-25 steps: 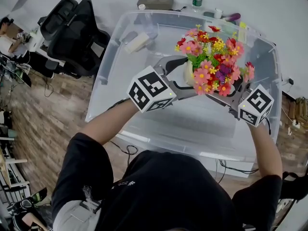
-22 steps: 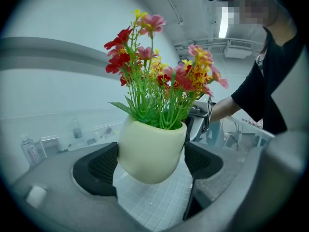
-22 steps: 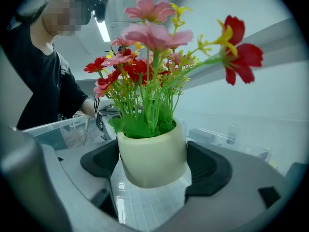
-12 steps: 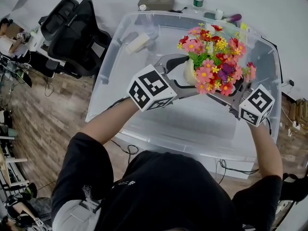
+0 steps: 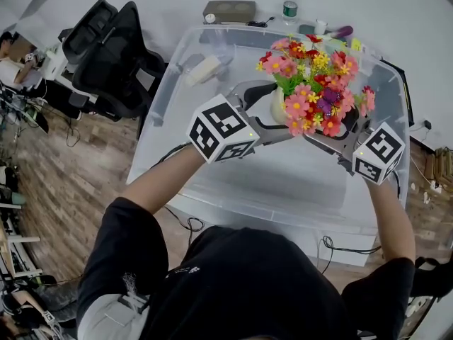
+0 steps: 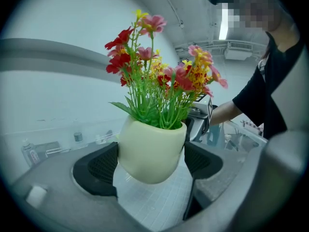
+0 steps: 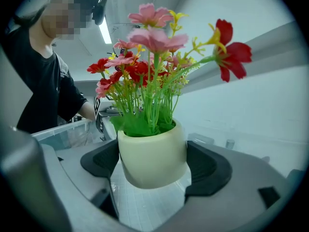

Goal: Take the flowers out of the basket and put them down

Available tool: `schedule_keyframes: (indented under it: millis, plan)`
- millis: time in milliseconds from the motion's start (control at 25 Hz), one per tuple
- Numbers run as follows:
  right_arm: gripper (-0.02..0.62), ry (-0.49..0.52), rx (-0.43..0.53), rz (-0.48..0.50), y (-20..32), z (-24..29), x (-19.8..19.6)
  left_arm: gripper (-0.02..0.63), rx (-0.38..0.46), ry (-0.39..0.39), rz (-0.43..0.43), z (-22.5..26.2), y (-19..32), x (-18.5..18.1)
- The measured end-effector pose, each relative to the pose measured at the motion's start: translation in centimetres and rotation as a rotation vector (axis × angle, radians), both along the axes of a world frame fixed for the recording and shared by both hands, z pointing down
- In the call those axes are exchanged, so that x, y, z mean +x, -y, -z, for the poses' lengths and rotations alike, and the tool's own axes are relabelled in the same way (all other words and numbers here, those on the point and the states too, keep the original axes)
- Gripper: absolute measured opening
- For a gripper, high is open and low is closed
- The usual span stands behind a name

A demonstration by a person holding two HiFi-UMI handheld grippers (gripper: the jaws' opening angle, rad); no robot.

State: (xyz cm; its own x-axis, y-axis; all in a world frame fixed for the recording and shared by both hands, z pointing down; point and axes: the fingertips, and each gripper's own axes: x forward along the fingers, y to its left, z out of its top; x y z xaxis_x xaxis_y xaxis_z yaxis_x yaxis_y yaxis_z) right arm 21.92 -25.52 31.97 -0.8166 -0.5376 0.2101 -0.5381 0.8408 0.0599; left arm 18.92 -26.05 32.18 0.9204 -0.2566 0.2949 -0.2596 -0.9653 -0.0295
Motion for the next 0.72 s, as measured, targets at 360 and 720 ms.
schedule_keyframes:
  millis: [360, 720]
  plan:
    - [0.445, -0.001, 0.010, 0.003, 0.05, 0.30, -0.06, 0.440, 0.017, -0.004, 0.003, 0.34, 0.05, -0.05]
    - [0.445, -0.001, 0.018, 0.004, -0.13, 0.87, -0.31, 0.440, 0.025, -0.014, 0.008, 0.91, -0.17, -0.34]
